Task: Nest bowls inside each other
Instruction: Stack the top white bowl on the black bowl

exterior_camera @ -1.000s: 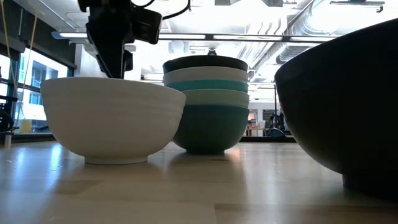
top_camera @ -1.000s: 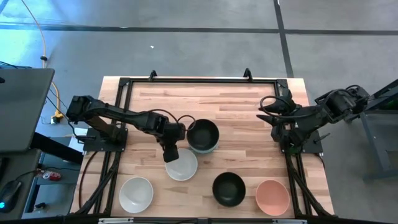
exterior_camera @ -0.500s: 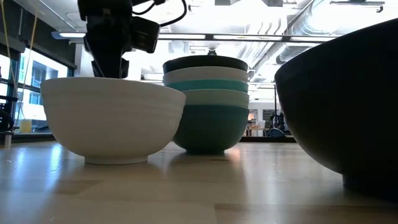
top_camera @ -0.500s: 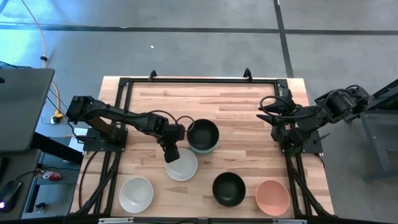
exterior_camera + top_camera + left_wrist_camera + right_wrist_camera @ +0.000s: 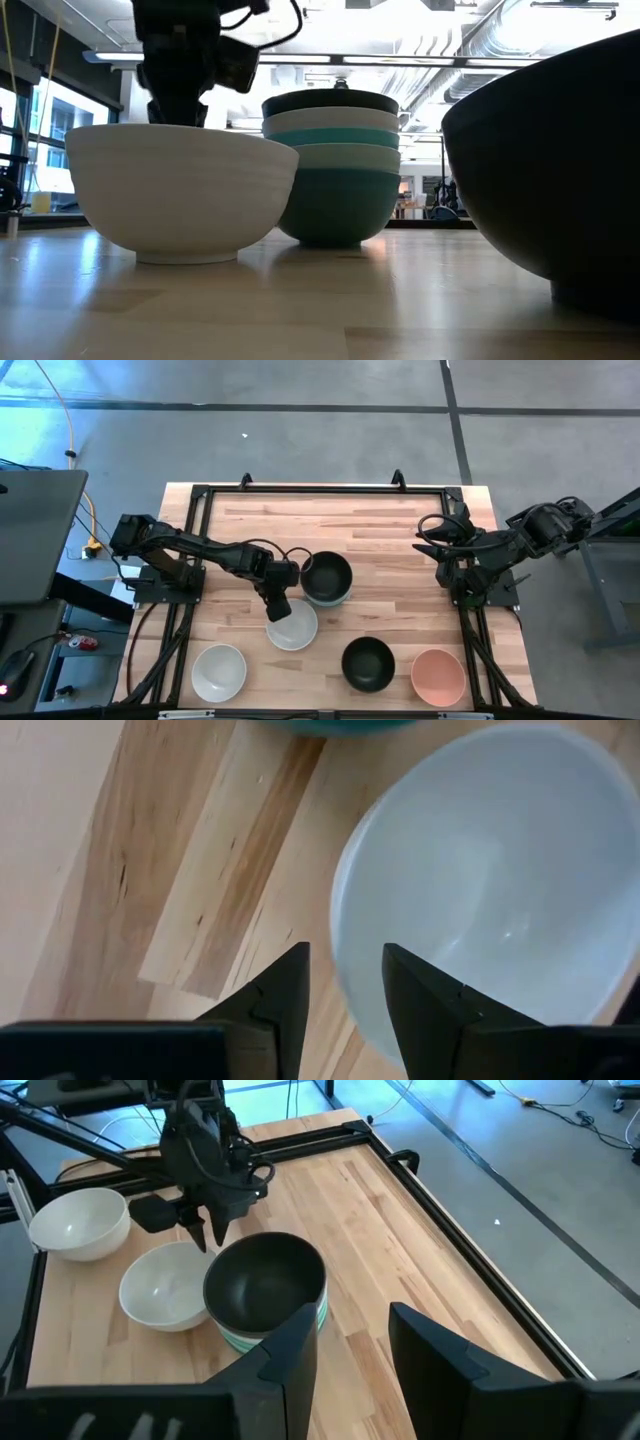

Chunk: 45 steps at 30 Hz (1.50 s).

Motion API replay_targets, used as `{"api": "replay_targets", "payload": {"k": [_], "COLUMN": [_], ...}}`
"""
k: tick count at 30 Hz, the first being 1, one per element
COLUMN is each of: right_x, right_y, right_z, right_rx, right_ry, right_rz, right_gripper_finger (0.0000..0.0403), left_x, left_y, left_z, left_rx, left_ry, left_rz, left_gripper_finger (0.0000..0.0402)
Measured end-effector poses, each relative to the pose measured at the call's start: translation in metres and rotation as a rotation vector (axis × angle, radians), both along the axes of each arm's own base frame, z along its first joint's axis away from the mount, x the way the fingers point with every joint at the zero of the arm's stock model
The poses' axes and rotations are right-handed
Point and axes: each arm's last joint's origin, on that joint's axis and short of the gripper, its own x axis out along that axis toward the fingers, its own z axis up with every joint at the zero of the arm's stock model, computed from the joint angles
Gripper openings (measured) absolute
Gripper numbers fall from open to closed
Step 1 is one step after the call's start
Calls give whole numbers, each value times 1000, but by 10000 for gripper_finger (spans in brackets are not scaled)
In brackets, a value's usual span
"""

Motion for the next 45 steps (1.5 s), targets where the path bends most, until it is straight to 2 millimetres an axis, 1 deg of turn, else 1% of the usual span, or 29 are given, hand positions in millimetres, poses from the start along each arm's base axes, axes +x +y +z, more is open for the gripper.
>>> {"api": "replay_targets", "payload": {"k": [6,13,22,26,31,32,41,45], "right_x": [0,0,0,0,0,0,0,0], "right_y": [0,0,0,0,0,0,0,0], "right_z": [0,0,0,0,0,0,0,0], "right_rx": [5,13,21,22,22,22,21,22], "right_ry": [2,1,-2,-1,-1,-1,-1,-1], "right_rz": [3,2,-1,-1,-1,-1,-1,0], "right_gripper_finger": [118,118,118,118,118,118,118,118], "left_x": [4,5,9,10,10,10,10,7], "left_y": [0,3,5,4,6,6,6,6], "left_z": [-1,-2,-14,-14,-14,-14,-14,-14], "left_rx": [-3,2,0,-3,-2,-6,-9,-21], "left_ry": [-27,-26,11,6,0,0,3,37], "left_rz": [-1,-5,-10,-15,-21,-24,-26,-28], "left_gripper_finger": [115,115,111,83,17,9,3,2]}}
